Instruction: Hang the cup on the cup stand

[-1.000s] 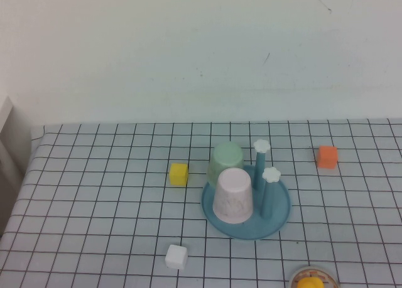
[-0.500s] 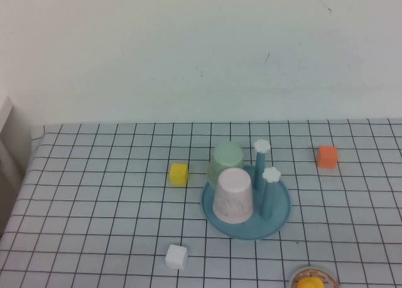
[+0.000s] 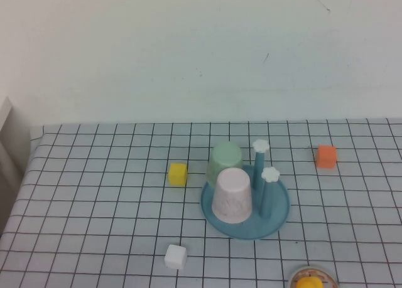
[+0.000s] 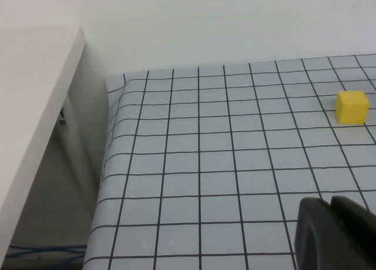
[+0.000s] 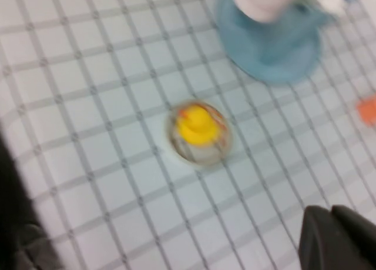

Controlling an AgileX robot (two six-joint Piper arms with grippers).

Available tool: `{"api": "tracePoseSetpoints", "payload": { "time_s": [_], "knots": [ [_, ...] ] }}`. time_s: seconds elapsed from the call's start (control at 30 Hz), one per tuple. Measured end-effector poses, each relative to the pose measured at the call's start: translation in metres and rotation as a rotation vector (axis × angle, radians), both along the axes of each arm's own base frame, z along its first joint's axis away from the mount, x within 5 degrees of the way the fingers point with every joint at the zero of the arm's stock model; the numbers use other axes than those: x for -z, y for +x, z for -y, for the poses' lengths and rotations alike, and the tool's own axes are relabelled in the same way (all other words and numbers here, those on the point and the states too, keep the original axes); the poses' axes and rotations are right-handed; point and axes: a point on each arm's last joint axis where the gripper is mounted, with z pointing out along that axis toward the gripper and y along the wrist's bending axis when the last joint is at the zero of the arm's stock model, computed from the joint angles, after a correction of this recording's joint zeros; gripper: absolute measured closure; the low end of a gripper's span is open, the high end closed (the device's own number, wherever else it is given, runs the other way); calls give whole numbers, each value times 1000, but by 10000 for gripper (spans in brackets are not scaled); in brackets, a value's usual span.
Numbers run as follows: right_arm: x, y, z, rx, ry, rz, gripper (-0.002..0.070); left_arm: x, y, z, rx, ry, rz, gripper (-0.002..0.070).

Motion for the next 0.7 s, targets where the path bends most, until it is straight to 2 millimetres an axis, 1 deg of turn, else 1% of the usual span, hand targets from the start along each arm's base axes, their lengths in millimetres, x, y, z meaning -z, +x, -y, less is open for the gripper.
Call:
{"api": "tracePoseSetpoints", "payload": {
  "time_s": [0.17,0.3,0.43,0.53,0.7],
  "knots": [
    [0,3,14,174,-18,20,676,0,0,0,0,0,0,676],
    [4,5,25,339,-11,40,676,0,0,0,0,0,0,676],
    [13,7,32,480,87,169,676,0,0,0,0,0,0,676],
    [25,8,33,556,208,310,676,0,0,0,0,0,0,676],
    [58,6,36,682,387,495,676,0,0,0,0,0,0,676]
  ]
}}
